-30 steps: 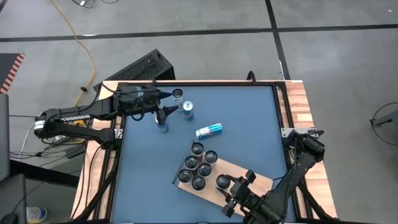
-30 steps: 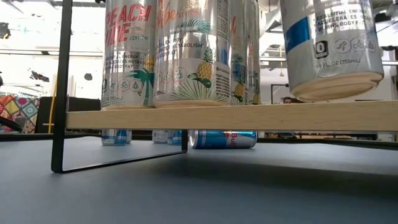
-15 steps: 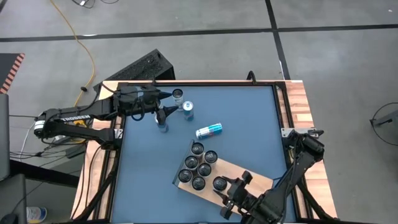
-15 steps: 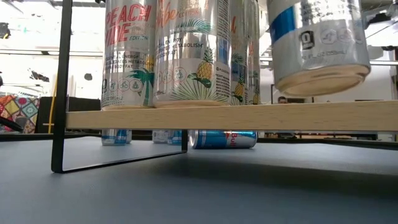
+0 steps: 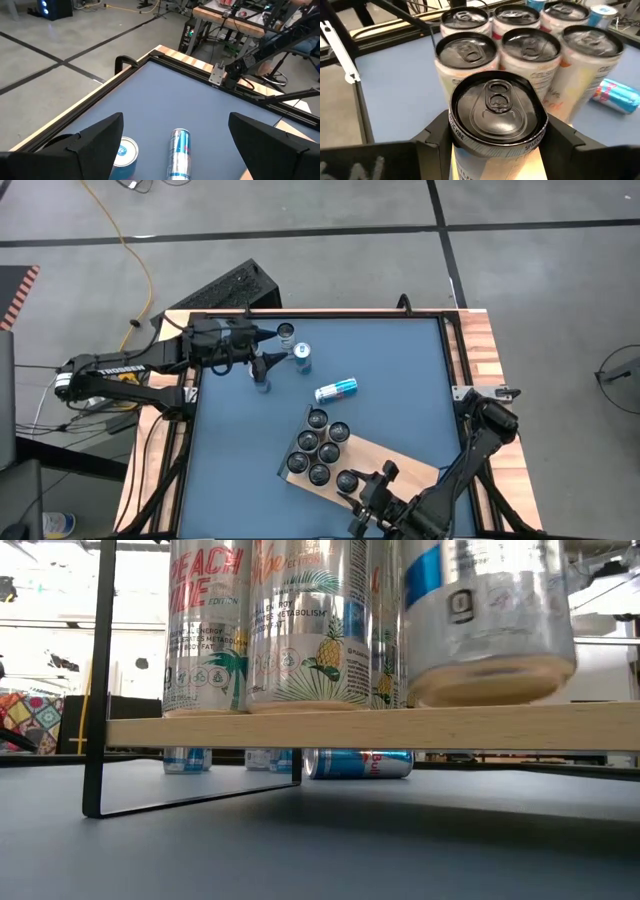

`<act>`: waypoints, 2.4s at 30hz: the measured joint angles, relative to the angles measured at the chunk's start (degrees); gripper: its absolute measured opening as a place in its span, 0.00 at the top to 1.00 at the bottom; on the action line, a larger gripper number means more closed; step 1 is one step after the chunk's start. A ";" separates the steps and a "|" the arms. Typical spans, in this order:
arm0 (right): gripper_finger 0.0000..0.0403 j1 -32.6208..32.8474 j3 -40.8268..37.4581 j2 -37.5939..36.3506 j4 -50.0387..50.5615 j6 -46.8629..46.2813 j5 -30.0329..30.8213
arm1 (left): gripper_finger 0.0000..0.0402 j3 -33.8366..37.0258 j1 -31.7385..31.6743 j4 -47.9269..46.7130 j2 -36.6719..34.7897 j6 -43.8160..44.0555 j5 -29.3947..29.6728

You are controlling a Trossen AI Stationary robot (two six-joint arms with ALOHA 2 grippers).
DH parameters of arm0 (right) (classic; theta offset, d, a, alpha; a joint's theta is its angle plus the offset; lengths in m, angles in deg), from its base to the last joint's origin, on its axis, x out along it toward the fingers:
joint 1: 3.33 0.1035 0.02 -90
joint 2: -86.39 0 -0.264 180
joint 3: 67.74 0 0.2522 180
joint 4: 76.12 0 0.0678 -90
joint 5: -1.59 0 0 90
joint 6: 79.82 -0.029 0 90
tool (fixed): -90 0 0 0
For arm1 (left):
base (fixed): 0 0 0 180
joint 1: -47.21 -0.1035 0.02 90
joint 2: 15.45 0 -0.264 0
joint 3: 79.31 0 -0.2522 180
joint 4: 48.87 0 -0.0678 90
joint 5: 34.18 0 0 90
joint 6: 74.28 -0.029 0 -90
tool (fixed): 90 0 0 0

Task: Place canned beverage on shelf
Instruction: Put the right white blue soda can on the shelf, then put the top white blue soda can aligned with the other white blue soda can on the shelf

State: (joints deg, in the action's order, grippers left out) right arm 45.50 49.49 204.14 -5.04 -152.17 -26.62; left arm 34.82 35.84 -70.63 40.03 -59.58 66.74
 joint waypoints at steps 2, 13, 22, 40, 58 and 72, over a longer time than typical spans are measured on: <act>0.48 0.28 0.02 0.57 -0.15 -0.80 0.70 | 0.13 0.00 0.19 0.10 0.00 -0.01 0.00; 0.47 0.64 0.02 0.45 0.72 -1.60 1.13 | 0.13 0.00 0.57 0.99 0.00 -0.10 0.02; 0.37 0.53 0.02 0.45 0.72 -1.80 -0.29 | 0.13 0.00 0.57 0.99 0.00 -0.71 0.02; 0.17 0.53 0.10 0.40 0.38 -1.16 -0.12 | 0.13 0.00 0.57 0.99 0.00 -0.75 0.00; 0.17 0.18 15.96 -0.02 18.81 13.83 1.88 | 0.13 0.00 0.59 0.86 -1.46 -2.52 -3.91; 0.18 -15.55 21.44 -21.10 32.69 46.63 9.27 | 0.13 0.02 -4.57 -9.16 -9.77 -7.55 -0.99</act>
State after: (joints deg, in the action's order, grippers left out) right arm 29.95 70.93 183.04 27.65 -105.53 -17.35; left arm 34.84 31.27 -79.79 30.26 -67.13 65.75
